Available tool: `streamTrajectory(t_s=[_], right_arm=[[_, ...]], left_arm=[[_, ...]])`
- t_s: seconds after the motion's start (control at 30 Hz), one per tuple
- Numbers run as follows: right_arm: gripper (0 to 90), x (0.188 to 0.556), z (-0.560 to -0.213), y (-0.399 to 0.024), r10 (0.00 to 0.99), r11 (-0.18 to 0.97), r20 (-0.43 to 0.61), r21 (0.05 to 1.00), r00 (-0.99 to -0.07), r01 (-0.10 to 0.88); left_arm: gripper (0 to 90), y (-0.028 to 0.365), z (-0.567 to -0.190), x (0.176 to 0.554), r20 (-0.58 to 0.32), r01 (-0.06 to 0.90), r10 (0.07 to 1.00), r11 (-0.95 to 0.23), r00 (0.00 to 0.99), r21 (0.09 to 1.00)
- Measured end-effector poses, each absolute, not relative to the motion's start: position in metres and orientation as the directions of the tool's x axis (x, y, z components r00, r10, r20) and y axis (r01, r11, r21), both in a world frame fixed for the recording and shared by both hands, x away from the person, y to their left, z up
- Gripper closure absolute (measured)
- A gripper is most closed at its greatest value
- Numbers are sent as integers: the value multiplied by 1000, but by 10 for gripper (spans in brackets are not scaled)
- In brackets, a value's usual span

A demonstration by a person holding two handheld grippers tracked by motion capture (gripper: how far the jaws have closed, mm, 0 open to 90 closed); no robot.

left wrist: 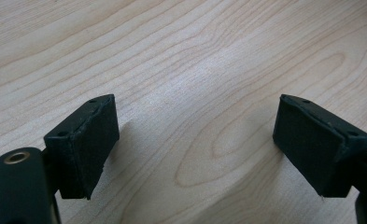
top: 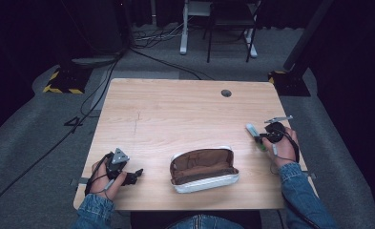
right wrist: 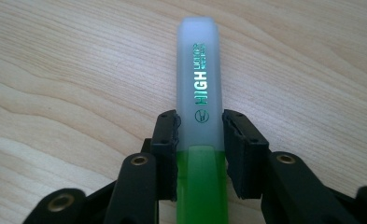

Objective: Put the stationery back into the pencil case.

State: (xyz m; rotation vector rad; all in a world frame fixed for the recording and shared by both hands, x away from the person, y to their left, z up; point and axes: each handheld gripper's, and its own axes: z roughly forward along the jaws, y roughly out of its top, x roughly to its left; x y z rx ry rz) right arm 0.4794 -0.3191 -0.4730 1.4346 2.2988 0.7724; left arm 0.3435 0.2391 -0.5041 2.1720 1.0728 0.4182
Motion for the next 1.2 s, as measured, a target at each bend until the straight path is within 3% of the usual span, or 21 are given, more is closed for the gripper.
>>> streamTrajectory(t_s=[1.2], right_arm=[[671, 457, -413, -313, 881, 319, 31, 698, -472, 641]], left_arm=[[146, 239, -504, 343, -8, 577, 792, -438, 611, 689]])
